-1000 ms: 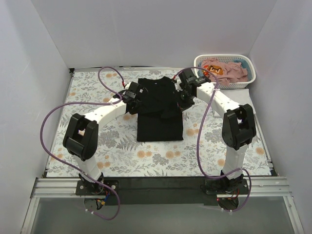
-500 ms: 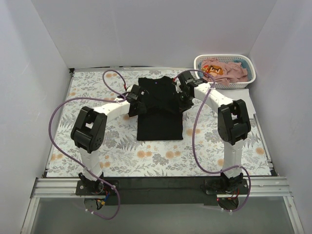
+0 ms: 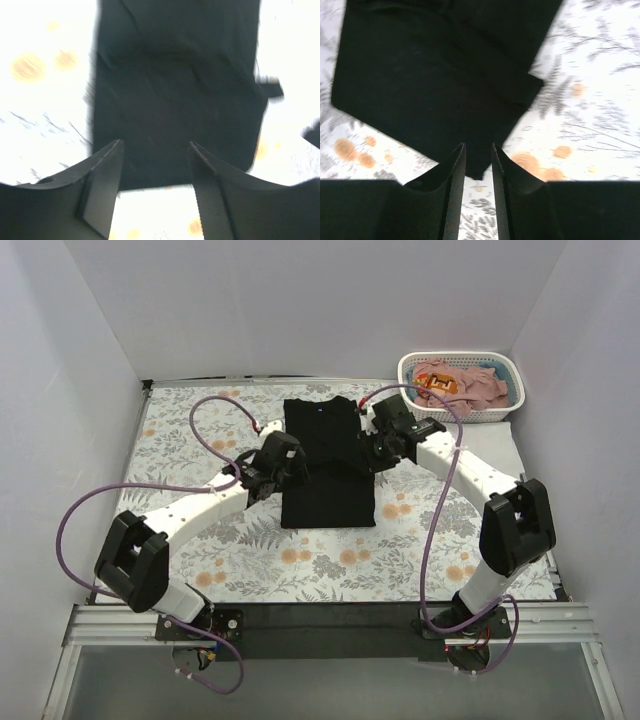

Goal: Fold and stack the t-shirts
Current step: Fold the tshirt

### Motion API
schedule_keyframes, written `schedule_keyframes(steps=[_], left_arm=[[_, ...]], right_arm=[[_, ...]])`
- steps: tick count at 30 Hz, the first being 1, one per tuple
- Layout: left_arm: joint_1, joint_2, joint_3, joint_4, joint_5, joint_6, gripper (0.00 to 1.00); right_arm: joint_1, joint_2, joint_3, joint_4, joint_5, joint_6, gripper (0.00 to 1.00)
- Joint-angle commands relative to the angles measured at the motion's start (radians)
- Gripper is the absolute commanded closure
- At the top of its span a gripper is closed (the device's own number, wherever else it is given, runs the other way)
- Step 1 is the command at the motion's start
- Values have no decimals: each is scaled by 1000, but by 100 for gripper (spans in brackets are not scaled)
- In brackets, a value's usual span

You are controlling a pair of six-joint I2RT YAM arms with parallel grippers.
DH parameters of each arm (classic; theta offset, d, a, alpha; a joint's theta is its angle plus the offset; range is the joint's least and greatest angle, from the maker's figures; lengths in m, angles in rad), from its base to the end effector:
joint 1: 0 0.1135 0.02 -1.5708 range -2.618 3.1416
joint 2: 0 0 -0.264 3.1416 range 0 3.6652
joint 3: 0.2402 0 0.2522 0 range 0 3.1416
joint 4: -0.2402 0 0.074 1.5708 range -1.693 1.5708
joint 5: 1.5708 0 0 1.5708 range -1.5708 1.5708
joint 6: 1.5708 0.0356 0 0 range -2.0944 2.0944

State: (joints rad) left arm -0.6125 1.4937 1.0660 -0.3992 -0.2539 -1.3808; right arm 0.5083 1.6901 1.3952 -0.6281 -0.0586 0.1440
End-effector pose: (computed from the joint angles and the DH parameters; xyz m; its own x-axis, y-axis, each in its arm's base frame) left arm 0.2677 -0.1772 0.2499 -0.5235 -0.7939 -0.3094 -0.5124 0.5835 -0.6301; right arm 0.3216 0.1816 0.2745 -0.7635 -0.2614 -0.5905 -0.4114 0.9017 0.1328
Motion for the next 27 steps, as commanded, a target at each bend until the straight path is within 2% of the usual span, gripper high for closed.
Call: schedule_keyframes(steps=[1, 6, 12, 20, 23, 27], left_arm=[[-69, 13, -75, -7, 10, -64, 50], [-82, 59, -164, 5, 56, -110, 57], [-82, 74, -224, -29, 84, -152, 59], [-82, -15, -313, -56, 84, -182, 59], [-82, -58, -319, -61, 74, -204, 59], [-73, -102, -268, -38, 67, -212, 59]], right_arm=[[36, -9, -93, 114, -128, 43, 67], [49, 49, -124, 203, -181, 55, 69], [42, 193, 28, 208, -144, 14, 70], [-47, 405, 300, 208, -142, -23, 71], [-79, 424, 379, 194, -197, -24, 70], [-91, 314, 280, 228, -367, -24, 70]])
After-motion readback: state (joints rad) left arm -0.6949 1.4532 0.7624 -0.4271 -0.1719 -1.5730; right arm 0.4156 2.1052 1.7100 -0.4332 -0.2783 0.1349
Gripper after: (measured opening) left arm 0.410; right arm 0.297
